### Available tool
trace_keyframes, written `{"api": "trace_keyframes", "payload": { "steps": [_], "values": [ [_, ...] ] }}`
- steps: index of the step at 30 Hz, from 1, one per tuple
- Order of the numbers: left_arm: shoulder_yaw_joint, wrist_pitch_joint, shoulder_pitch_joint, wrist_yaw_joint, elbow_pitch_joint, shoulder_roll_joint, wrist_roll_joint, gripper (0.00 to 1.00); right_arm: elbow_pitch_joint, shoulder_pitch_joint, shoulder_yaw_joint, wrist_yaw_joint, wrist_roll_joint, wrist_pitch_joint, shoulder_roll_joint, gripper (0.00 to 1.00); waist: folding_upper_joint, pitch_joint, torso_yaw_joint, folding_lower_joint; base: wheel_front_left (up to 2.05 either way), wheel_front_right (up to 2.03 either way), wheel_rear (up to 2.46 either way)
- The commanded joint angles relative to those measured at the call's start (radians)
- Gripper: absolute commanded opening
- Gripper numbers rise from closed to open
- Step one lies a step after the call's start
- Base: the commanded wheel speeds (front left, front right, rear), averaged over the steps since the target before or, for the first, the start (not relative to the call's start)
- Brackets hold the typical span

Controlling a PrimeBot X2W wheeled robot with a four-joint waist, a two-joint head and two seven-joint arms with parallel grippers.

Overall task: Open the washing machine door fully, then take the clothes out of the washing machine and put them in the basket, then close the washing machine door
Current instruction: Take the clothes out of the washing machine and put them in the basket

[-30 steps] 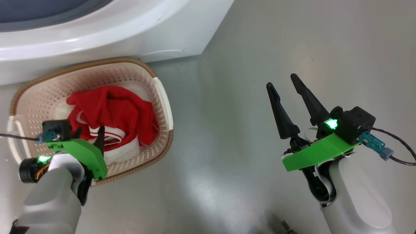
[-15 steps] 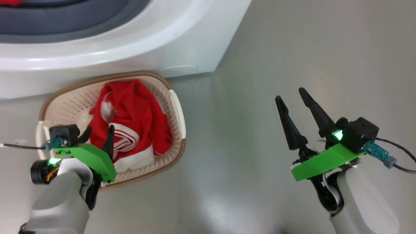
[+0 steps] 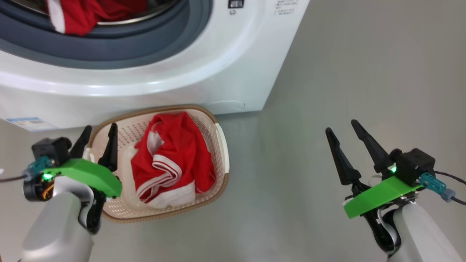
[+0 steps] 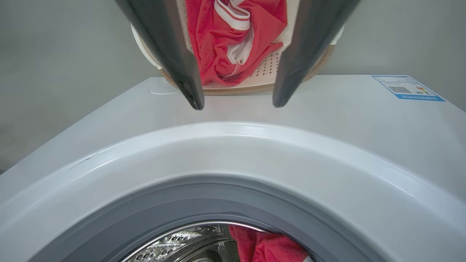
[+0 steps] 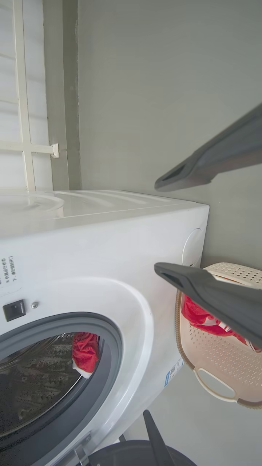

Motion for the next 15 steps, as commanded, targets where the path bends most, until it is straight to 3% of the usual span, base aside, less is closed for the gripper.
{"api": "trace_keyframes", "payload": {
  "steps": [1, 10, 15],
  "values": [
    [0.051, -0.012, 0.022, -0.001, -0.036, 0.032, 0.025, 1.0, -0.02, 0.026, 0.015, 0.002, 0.008, -0.007, -0.009, 1.0, -0.0001, -0.047, 0.032, -0.0001, 0.0, 0.0, 0.0],
    [0.257, -0.012, 0.194, -0.002, -0.27, -0.012, 0.208, 1.0, -0.025, 0.082, -0.001, 0.002, 0.015, -0.007, -0.028, 1.0, -0.0001, -0.135, 0.045, -0.0001, 0.0, 0.0, 0.0],
    [0.323, -0.012, 0.284, -0.003, -0.392, -0.032, 0.27, 1.0, -0.03, 0.107, -0.01, 0.002, 0.02, -0.007, -0.034, 1.0, -0.0001, -0.172, 0.044, -0.0001, 0.0, 0.0, 0.0]
  ]
}}
